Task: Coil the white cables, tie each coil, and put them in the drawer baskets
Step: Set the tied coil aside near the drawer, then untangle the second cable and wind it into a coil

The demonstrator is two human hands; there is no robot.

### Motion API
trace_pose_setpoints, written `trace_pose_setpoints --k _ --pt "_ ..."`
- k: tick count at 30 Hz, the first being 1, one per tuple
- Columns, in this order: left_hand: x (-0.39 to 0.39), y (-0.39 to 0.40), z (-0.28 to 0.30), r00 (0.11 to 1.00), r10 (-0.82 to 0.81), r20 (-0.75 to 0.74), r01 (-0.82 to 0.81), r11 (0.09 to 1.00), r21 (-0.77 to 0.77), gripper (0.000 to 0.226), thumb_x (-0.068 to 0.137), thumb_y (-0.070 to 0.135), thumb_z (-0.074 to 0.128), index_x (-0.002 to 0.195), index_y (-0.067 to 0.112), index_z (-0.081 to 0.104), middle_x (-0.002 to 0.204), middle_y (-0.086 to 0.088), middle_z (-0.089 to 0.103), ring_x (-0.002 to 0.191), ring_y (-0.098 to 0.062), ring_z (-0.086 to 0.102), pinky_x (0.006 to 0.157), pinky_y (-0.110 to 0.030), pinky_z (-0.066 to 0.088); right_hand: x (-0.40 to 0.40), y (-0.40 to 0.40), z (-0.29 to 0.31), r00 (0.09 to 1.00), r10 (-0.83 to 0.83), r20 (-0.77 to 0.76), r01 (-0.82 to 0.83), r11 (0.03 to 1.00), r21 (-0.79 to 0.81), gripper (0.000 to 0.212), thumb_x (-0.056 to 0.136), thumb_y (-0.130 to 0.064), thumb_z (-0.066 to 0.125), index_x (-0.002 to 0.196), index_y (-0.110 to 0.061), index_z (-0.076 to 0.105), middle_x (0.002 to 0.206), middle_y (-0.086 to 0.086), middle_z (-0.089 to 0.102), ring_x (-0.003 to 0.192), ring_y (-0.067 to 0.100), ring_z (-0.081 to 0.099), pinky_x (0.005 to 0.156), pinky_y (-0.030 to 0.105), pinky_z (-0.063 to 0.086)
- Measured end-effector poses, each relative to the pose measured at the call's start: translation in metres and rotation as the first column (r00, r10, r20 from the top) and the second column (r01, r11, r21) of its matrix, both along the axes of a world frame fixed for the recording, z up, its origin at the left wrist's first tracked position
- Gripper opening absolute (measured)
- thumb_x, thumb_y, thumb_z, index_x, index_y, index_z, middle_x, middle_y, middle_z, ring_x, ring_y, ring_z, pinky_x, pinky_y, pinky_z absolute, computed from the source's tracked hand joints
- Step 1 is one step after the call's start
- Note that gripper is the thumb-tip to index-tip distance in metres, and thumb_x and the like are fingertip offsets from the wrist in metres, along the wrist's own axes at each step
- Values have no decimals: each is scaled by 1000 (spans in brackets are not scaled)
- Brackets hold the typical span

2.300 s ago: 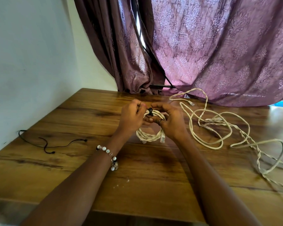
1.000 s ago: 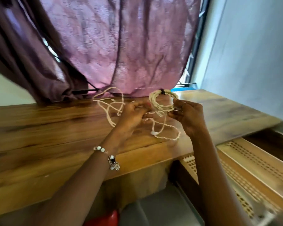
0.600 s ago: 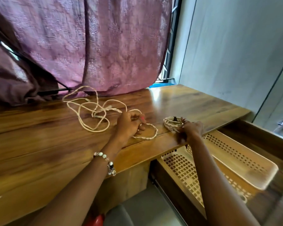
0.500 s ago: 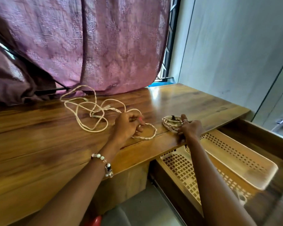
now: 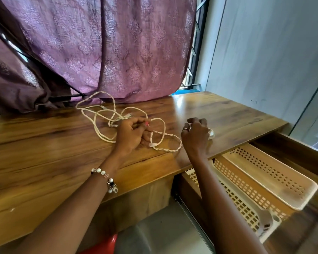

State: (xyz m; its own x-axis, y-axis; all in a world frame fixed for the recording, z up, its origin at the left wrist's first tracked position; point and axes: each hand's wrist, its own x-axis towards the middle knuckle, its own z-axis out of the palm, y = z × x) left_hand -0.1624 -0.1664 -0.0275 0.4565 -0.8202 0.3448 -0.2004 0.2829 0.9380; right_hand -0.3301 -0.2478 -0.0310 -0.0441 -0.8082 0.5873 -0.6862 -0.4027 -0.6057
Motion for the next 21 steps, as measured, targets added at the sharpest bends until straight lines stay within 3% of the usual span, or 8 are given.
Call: trace_pose_setpoints --k 7,10,12,14,16,19,21 --pt "69 39 8 961 277 -6 -275 953 -130 10 92 11 58 91 15 67 61 0 69 39 -12 56 41 -22 45 80 20 12 870 483 -104 -489 872 -38 19 83 -19 66 102 -14 69 90 4 70 82 21 64 71 30 45" --pt "98 54 2 922 364 135 -355 931 -82 15 90 18 62 78 27 65 63 3 67 45 -10 57 49 -27 47 115 24 12 801 576 -161 -589 807 -47 31 78 -15 72 109 -13 67 97 4 69 87 20 64 69 18 37" --pt "116 62 -6 908 369 200 -374 927 -11 14 89 21 63 75 24 63 66 -2 67 47 -13 58 52 -28 46 135 27 10 783 591 -195 -607 795 -26 45 75 -19 75 117 -12 61 109 9 66 99 26 62 80 28 47" --pt "132 65 -15 901 368 232 -389 920 51 15 84 27 67 72 20 62 64 -6 67 47 -20 57 53 -35 47 153 30 6 815 559 -156 -554 829 75 53 76 -35 75 118 -10 56 112 15 64 104 33 60 81 39 50" --pt "147 68 -22 885 384 261 -420 902 98 18 79 31 70 68 20 61 63 -6 67 48 -22 56 55 -41 50 168 29 1 866 487 -115 -459 865 202 54 77 -44 73 112 -6 55 106 17 66 101 36 60 76 36 46" --pt "161 71 -24 880 402 252 -442 888 127 14 80 23 73 74 21 61 66 -3 65 53 -19 56 58 -38 49 185 26 2 876 481 -19 -467 859 211 21 81 -19 66 96 -4 65 92 16 70 90 35 65 69 36 49" --pt "172 73 -21 879 400 259 -440 890 119 18 79 22 75 91 21 61 74 0 66 62 -17 60 61 -31 48 194 28 11 801 570 183 -597 782 178 13 82 -6 57 85 -7 69 77 14 71 71 33 66 58 39 51"
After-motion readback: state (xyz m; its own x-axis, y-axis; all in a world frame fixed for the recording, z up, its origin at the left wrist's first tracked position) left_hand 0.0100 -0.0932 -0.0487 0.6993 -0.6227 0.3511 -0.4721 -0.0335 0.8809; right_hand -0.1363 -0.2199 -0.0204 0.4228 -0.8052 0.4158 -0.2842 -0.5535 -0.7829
